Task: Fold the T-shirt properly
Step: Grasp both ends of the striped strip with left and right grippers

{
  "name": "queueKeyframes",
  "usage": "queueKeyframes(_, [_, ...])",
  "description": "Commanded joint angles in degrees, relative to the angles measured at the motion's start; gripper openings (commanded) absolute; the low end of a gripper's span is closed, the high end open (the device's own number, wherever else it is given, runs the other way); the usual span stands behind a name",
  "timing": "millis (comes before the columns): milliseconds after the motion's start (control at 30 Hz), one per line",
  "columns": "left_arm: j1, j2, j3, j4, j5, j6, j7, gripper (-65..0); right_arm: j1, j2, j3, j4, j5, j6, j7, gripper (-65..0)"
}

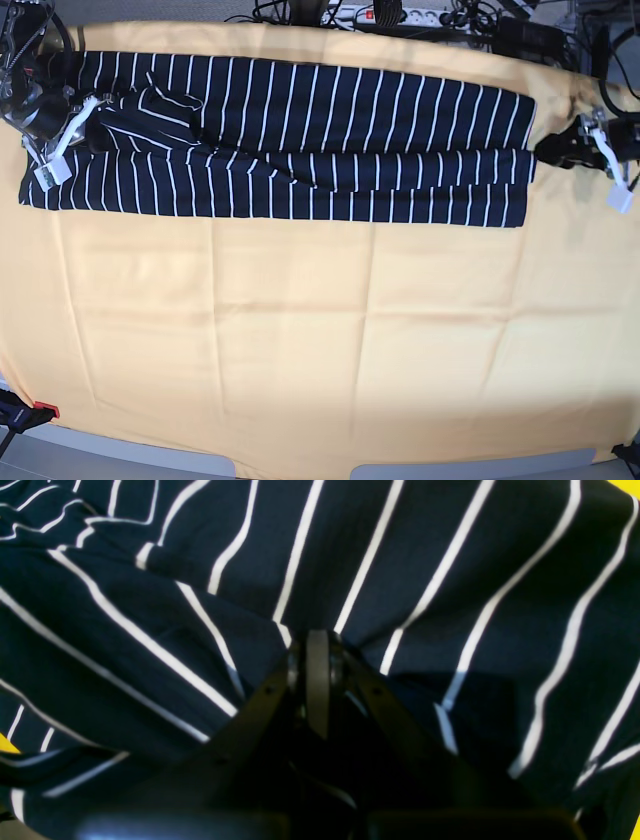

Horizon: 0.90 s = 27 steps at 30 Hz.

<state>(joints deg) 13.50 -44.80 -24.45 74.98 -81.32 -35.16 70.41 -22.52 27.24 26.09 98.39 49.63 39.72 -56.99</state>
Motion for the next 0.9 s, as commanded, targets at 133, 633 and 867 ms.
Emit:
queueKeyframes(133, [-0.5, 2.1, -0.7, 0.7, 3.5, 2.4, -3.1, -33.1, 0.3, 1.0, 0.5, 1.0, 0.3, 0.3, 0.9, -65.0])
queueKeyframes(633, [-1.0, 8.3, 3.1, 0.7, -2.1, 0.0, -1.4, -33.1, 0.5, 1.2, 0.5, 1.0, 3.1, 0.3, 0.9, -65.0])
queueKeyframes(867, [-1.9, 11.0, 3.0, 0.7, 4.7, -0.6, -8.3, -46.0, 0.5, 1.2, 0.5, 1.0, 3.1, 0.3, 0.9, -65.0])
